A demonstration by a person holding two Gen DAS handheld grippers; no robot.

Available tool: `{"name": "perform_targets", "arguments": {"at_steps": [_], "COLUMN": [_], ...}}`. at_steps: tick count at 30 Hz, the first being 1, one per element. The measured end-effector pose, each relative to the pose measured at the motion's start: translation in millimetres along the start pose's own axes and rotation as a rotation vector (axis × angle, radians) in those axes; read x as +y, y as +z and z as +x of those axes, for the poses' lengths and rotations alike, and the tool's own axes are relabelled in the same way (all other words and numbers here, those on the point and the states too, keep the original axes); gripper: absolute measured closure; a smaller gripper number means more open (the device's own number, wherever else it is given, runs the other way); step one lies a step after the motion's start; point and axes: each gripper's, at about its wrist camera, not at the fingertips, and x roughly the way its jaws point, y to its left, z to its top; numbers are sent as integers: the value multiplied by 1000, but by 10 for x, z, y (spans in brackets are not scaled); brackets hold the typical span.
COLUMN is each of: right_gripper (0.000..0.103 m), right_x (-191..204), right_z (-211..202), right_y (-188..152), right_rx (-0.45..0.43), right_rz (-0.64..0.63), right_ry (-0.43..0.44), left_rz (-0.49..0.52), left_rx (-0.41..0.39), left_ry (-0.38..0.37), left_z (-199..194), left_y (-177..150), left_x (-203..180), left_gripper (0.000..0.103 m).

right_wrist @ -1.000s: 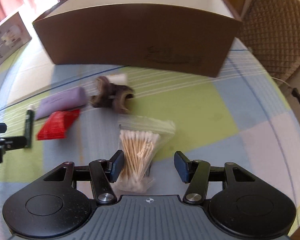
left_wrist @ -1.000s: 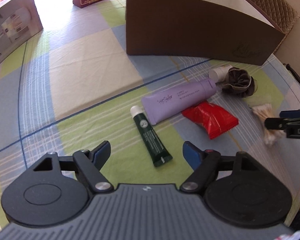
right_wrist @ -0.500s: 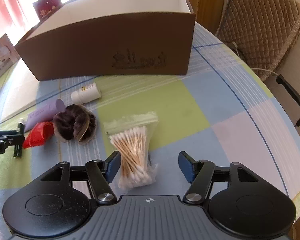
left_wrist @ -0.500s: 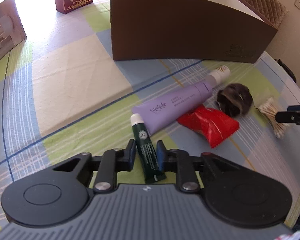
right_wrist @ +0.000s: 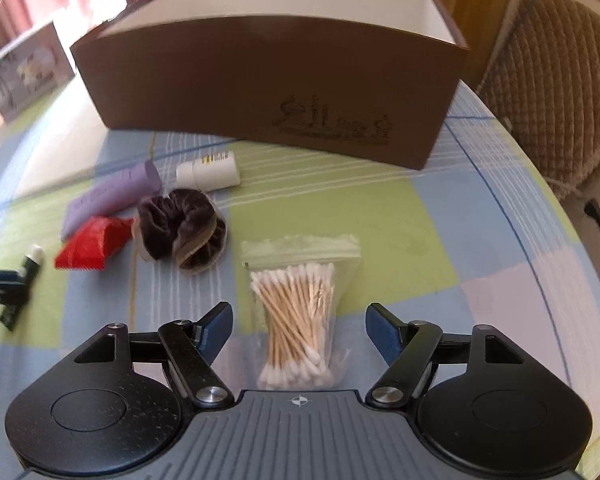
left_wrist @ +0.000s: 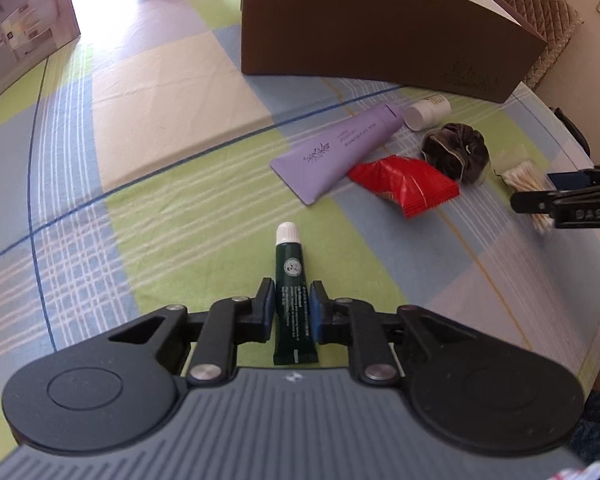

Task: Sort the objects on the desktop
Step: 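Grasp the green tube with the left tool while the right tool grasps the cotton-swab bag, then carry the green tube and cotton-swab bag over the cardboard box and lower them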

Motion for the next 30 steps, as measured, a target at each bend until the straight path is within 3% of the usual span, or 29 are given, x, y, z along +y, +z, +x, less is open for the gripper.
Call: {"name": "perform_targets", "arguments": {"at_steps": [3, 5, 8, 11, 19, 30], "right_gripper": [39, 56, 70, 75, 78, 80], "right_x": [24, 32, 47, 57, -40, -172], "right_z": [46, 31, 8, -25, -142, -436], "right_y": [-26, -29, -38, -73, -169, -95], "right_rx": [-12, -19, -13, -7, 35, -25], "right_rz": [-50, -66, -81, -93, -53, -54], "right_ry": [-9, 13, 39, 48, 112, 200], "left_rz": [-9, -2, 12, 12, -11, -11], "left_rx": [2, 1, 1, 2, 26, -62], "left_ry": [5, 19, 32, 33, 54, 56], "left_z": [7, 17, 25, 20, -35, -392], "left_y": [31, 54, 64, 54, 29, 146], "left_x": [-16, -47, -103, -140, -302, -639], "left_gripper": [85, 85, 85, 88, 90, 90]}}
